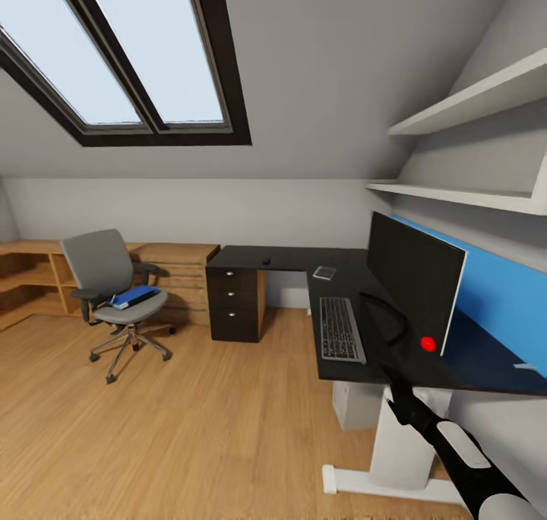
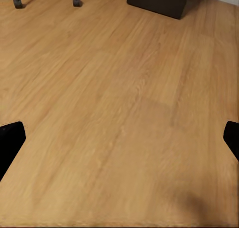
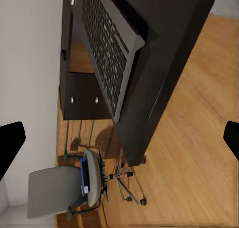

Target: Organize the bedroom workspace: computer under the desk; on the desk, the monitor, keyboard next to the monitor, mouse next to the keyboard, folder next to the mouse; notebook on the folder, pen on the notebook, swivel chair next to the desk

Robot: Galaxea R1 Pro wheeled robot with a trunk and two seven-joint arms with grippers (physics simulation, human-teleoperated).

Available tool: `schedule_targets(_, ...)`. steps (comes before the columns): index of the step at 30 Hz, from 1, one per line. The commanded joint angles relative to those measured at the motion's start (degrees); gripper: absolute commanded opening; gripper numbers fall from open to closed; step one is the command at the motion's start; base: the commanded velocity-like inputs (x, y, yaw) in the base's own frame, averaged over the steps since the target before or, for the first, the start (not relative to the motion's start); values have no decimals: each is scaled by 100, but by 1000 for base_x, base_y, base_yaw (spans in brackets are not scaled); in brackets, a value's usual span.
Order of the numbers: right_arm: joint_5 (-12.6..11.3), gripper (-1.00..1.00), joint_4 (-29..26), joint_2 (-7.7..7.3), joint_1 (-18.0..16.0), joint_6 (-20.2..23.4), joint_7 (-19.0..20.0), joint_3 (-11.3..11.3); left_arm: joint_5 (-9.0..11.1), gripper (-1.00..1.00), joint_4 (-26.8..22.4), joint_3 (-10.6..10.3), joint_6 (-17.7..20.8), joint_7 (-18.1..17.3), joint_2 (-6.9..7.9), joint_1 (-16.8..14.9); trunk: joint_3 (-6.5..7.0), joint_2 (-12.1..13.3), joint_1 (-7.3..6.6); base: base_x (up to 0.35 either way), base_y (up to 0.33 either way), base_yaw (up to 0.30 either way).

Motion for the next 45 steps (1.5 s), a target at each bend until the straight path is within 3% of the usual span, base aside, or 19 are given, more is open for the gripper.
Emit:
schedule_targets(1, -19, 100, 3, 3, -4, 34, 11, -3, 36, 100, 4, -12, -16, -17, -1, -4, -7, -4, -3, -300, -114, 0)
schedule_targets(7, 248, 100, 3, 16, -4, 26, 10, 306, 33, 100, 4, -12, -15, -23, 1, -4, -7, -4, -3, -297, -109, 0)
schedule_targets(14, 1142, 100, 336, 179, -4, -141, 10, 1065, 30, 100, 4, -12, -16, -24, 20, -4, -7, -4, -3, -92, -32, 0)
schedule_targets(17, 1793, 100, 903, 300, -4, -594, 15, 1459, 30, 100, 2, -12, -16, -25, 24, -4, -7, -4, -3, -16, -6, 0)
schedule_targets(19, 2020, 100, 1178, 365, -4, -843, 20, 1544, 30, 100, 3, -12, -16, -25, 24, -4, -7, -4, -3, -8, -3, 0)
schedule_targets(22, 2477, 100, 1955, 556, -4, -1574, 21, 1645, 34, 100, 2, -12, -10, -25, 25, -4, -7, -4, -3, -3, -1, 0)
schedule_targets(29, 3072, 100, 3224, 798, 0, -3209, 7, 1689, 36, 100, 3, -1, 64, -25, 26, -4, 119, 277, -157, 0, 0, 0)
schedule_targets(32, 3310, 100, 3440, 869, 26, -3615, 2, 1696, 41, 100, -1, 4, 481, -16, 32, -4, 173, 397, -223, 0, 0, 0)
schedule_targets(39, 3572, 100, 3527, 843, 100, -3785, -10, 1704, 211, 100, -115, -1, 1808, -34, 168, -4, 298, 678, -377, 0, 0, 0)
schedule_targets(41, 3620, 100, 3532, 828, 178, -3815, -8, 1716, 430, 100, -220, -2, 2196, -50, 193, -4, 334, 758, -421, 0, 0, 0)
schedule_targets(43, 3687, 100, 3534, 827, 201, -3826, -8, 1724, 572, 100, -247, -2, 2334, -60, 199, -4, 370, 838, -465, 0, 0, 0)
schedule_targets(45, 3917, 100, 3537, 828, 226, -3840, -4, 1764, 802, 100, -281, -3, 2471, -71, 204, -4, 406, 918, -509, 0, 0, 0)
